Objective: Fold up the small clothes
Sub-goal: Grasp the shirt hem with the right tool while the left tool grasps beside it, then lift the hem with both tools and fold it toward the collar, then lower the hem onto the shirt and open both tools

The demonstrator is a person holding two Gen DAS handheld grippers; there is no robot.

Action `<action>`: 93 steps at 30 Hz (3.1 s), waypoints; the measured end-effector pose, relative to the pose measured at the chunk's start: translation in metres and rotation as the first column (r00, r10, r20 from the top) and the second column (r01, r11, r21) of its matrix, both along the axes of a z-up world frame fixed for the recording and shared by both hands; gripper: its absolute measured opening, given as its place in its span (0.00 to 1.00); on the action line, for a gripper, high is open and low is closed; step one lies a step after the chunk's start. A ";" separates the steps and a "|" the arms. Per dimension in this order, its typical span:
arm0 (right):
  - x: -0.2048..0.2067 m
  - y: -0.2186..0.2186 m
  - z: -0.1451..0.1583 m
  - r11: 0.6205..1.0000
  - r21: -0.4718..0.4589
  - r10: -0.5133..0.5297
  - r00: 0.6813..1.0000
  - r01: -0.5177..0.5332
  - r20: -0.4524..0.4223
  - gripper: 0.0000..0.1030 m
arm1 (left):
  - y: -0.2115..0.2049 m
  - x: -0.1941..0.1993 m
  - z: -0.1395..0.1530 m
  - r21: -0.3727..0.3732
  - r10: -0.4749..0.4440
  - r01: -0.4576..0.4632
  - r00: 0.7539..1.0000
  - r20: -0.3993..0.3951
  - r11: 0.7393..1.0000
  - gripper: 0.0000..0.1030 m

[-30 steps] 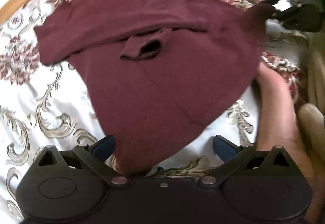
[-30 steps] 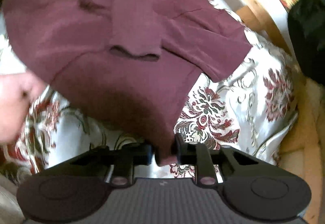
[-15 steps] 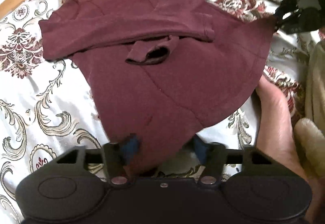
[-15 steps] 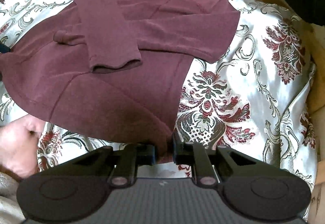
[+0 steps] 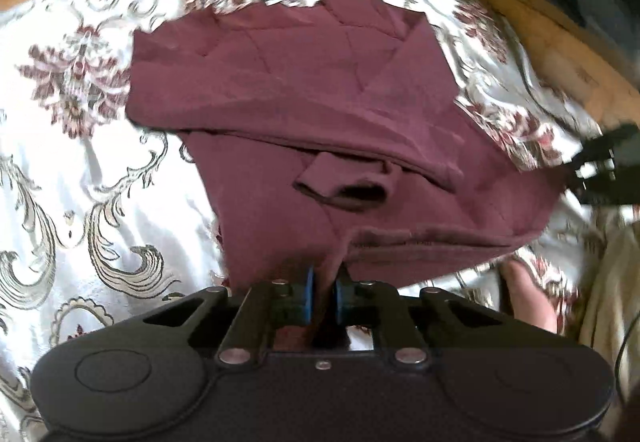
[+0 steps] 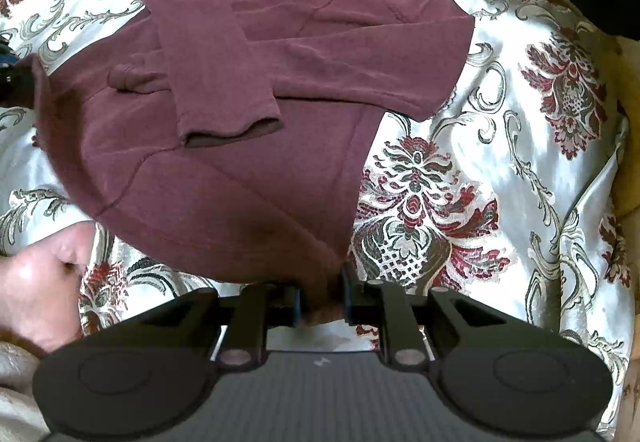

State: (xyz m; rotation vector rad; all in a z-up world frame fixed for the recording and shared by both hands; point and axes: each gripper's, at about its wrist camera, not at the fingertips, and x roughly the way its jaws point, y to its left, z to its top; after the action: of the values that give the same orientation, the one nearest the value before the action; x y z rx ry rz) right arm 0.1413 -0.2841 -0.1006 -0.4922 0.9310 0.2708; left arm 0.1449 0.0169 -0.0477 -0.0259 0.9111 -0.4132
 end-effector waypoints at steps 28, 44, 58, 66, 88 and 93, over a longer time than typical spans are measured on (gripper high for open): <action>-0.120 0.008 0.072 0.983 0.184 -0.088 0.881 0.001 0.464 0.10 | 0.043 -0.103 0.094 -0.109 0.144 -0.111 0.912 0.383 0.988 0.04; -0.197 0.025 0.104 0.976 0.216 -0.163 0.767 0.033 0.621 0.10 | 0.057 -0.150 0.140 -0.057 0.082 -0.063 0.881 0.466 0.996 0.04; -0.041 0.037 0.075 0.961 0.245 -0.266 0.693 0.131 0.670 0.10 | 0.038 0.013 0.127 0.038 0.094 -0.124 0.889 0.448 0.992 0.05; 0.032 0.033 0.012 0.976 0.147 -0.216 0.751 0.158 0.624 0.11 | 0.039 0.090 0.064 -0.039 0.152 -0.149 0.901 0.406 0.988 0.06; 0.085 0.042 -0.026 0.974 0.104 -0.226 0.798 0.203 0.559 0.39 | 0.050 0.149 -0.006 -0.067 0.197 -0.185 0.937 0.289 0.980 0.14; 0.085 0.031 -0.022 0.959 0.173 -0.282 0.798 0.224 0.533 0.67 | 0.055 0.150 -0.006 -0.093 0.218 -0.201 0.940 0.261 0.975 0.32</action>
State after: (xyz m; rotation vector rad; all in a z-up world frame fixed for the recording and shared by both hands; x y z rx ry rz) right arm 0.2263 -0.2526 -0.1230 -0.3163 0.3989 -0.0761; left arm 0.2952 0.0720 -0.0534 -0.1232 0.6171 -0.2396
